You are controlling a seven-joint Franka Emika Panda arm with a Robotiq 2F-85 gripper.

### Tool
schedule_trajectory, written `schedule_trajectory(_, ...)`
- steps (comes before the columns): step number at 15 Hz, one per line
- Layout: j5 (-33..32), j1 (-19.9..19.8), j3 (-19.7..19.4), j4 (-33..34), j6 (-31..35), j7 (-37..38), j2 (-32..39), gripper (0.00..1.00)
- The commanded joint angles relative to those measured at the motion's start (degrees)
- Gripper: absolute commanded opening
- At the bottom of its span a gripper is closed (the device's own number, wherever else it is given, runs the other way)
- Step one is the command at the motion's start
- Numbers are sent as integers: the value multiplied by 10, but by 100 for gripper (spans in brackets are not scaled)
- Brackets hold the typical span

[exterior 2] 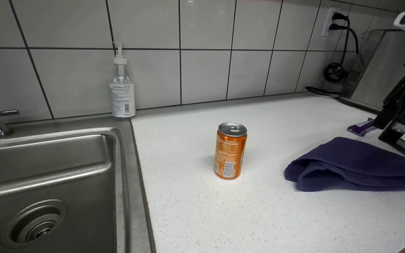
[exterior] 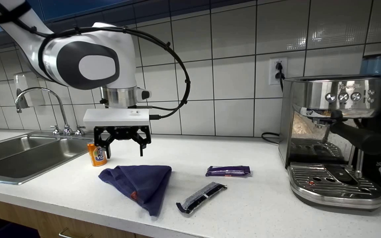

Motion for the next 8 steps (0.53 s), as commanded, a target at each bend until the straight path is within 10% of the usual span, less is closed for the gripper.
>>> schedule_trajectory(1, -35, 4, 13, 24, -56, 51, -2, 100)
schedule_trajectory(8, -56, 7, 28, 51, -123, 102, 2, 100)
